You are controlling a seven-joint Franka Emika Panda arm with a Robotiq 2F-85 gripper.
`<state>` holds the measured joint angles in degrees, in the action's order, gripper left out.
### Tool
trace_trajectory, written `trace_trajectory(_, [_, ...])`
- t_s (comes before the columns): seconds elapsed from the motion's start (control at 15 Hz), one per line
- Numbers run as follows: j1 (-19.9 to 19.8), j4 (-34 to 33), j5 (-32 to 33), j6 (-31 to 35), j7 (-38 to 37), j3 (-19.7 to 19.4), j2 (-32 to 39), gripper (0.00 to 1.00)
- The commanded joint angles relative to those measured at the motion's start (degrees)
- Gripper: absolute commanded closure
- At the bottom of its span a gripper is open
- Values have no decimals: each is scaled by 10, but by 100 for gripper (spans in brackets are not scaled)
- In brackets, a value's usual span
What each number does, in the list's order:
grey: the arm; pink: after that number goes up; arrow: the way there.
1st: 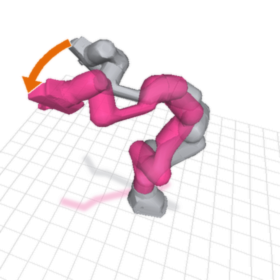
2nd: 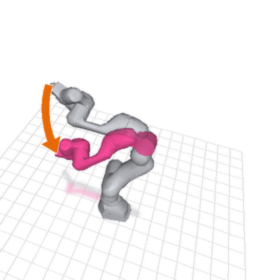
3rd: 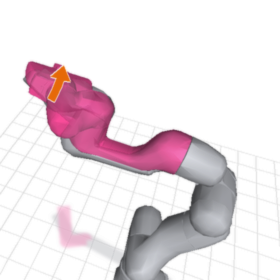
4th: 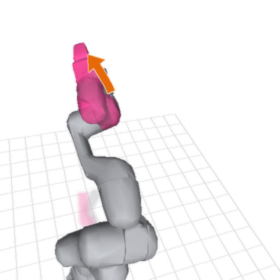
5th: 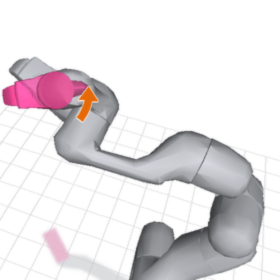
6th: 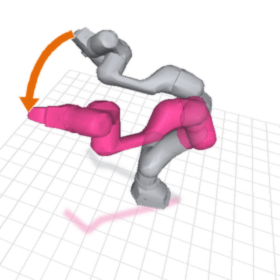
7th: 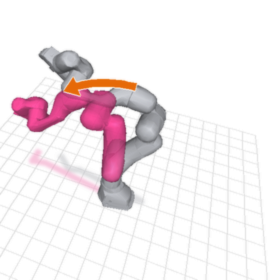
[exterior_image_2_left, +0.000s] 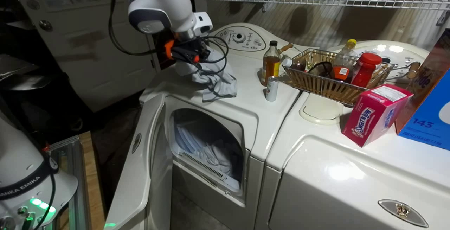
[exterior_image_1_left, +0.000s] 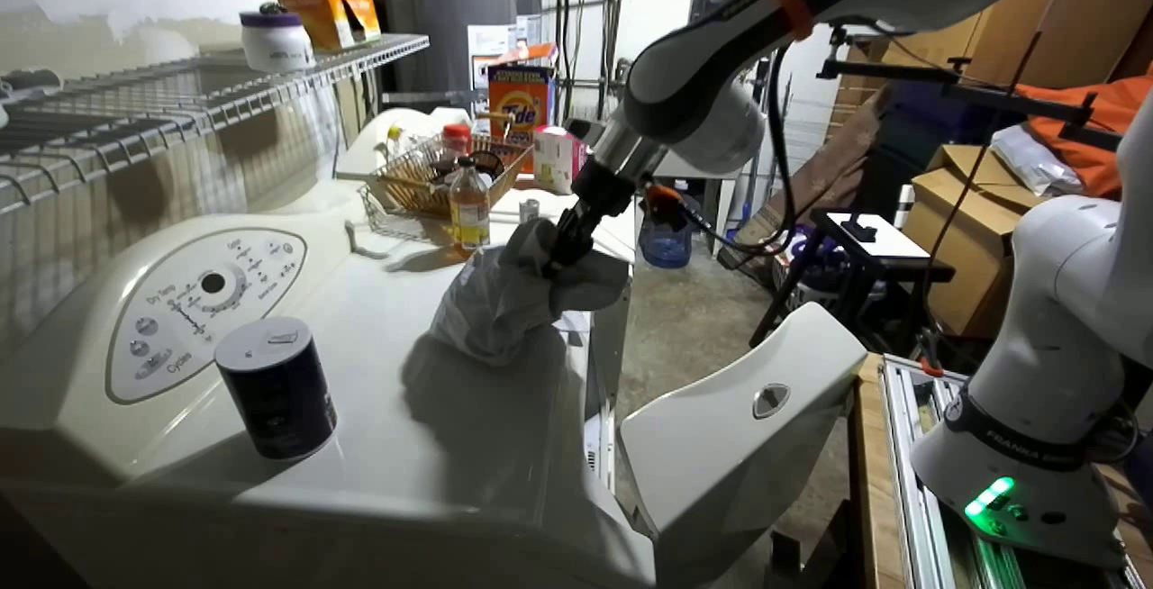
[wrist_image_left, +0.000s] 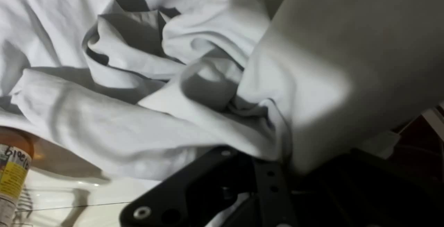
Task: Pick up the cloth object on top of the dryer and place it in the dryer
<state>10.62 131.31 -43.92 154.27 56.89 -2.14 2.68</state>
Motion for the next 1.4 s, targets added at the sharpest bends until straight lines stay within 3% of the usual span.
trace_trajectory(0.0, [-40,95,13,-50,-80,12,-117,98])
trace_trajectory(0.33, [-79,181,22,-64,-155,-18,-194,98])
trace_trajectory(0.73, [-110,244,8,-37,-62,-90,-145,98])
trace_trajectory(0.93, [-113,233,-24,-12,35,-125,-88,98])
trace_trajectory(1.0, [-114,249,-3,-34,-13,-114,-126,91])
trace_trajectory(1.27, [-114,241,-8,-15,21,-128,-90,91])
trace_trajectory(1.33, [-113,240,-8,-15,21,-128,-89,98])
